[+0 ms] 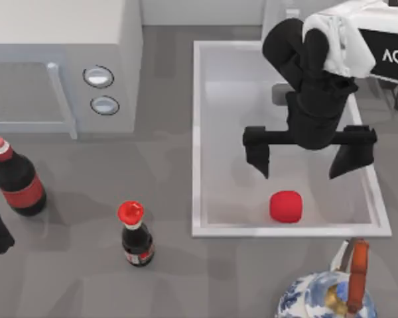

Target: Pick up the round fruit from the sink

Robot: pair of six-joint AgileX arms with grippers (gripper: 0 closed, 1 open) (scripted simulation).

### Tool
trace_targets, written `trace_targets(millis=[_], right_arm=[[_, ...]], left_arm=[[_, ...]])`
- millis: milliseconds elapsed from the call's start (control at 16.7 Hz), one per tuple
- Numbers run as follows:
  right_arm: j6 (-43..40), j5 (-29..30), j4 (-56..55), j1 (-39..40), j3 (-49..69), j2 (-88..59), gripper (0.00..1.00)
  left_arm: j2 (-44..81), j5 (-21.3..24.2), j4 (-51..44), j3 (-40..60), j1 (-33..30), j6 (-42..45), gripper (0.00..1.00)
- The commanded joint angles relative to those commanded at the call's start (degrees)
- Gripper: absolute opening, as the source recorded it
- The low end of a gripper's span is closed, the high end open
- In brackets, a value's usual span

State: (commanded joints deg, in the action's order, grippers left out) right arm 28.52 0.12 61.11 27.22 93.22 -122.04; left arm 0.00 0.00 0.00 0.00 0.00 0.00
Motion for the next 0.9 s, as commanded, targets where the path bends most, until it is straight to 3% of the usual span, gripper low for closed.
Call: trace_targets(millis=[240,660,900], right_arm=[[0.05,0.03,-4.18,0.06,-1.91,-2.84,1.0],[0.29,0.17,-24.85,0.33,-9.56,-14.64,1.0],[0.33,0.19,-27.15,0.38,-10.73,-16.49,1.0]], left_arm=[[0.0,0.0,0.0,0.0,0.0,0.0,1.0],[0.0,0.0,0.0,0.0,0.0,0.0,1.0],[0.0,0.0,0.0,0.0,0.0,0.0,1.0]])
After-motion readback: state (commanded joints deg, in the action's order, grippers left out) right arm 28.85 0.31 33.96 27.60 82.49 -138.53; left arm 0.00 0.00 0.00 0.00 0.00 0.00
